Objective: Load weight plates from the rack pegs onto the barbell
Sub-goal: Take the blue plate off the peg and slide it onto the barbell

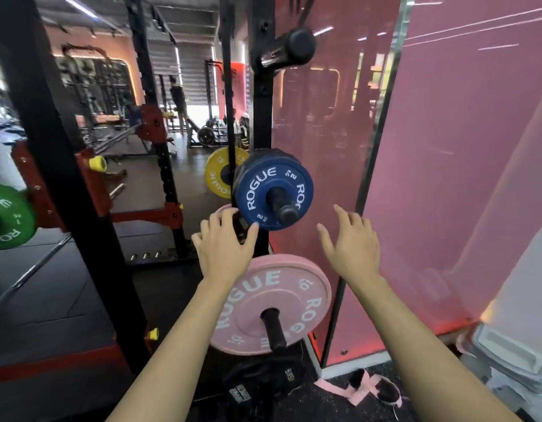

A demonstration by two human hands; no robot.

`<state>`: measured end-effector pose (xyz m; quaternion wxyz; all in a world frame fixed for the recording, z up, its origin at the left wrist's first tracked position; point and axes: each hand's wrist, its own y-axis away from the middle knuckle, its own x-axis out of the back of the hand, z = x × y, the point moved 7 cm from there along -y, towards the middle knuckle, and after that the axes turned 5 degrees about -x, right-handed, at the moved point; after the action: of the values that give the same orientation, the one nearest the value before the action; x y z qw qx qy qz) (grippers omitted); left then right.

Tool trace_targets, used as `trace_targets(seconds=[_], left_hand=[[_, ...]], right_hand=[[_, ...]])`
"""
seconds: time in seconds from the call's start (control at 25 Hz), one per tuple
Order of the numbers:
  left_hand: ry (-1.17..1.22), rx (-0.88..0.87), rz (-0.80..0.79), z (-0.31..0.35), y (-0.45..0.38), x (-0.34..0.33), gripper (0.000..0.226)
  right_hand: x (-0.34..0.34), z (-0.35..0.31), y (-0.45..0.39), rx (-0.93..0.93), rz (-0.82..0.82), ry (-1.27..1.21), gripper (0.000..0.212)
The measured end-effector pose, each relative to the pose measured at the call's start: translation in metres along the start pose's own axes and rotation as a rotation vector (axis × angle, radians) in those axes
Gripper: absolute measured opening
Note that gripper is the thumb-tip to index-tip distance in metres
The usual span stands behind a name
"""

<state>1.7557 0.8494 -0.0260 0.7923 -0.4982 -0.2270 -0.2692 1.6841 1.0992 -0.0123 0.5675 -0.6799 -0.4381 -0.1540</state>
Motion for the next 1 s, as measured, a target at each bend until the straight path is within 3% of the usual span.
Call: trace_targets(seconds=[0.48,0.76,1.0], left_hand=[[-0.227,0.104,0.026,0.003,-0.078,-0.048,0.053],[-0.303,0.136,0.112,0.016,-0.072,-0.047,0.035],[-0.253,0.121,0.091,0.019,-0.063,-0.042,0.039]], right_hand=[[-0.083,-0.023,-0.113,0.227,-0.139,-0.087,0.063],[-0.070,-0.031,-0.110,0.192,-0.100,-0.105,0.046],[-0.057,-0.028,-0.103,0.190,-0.142,-0.124,0.042]])
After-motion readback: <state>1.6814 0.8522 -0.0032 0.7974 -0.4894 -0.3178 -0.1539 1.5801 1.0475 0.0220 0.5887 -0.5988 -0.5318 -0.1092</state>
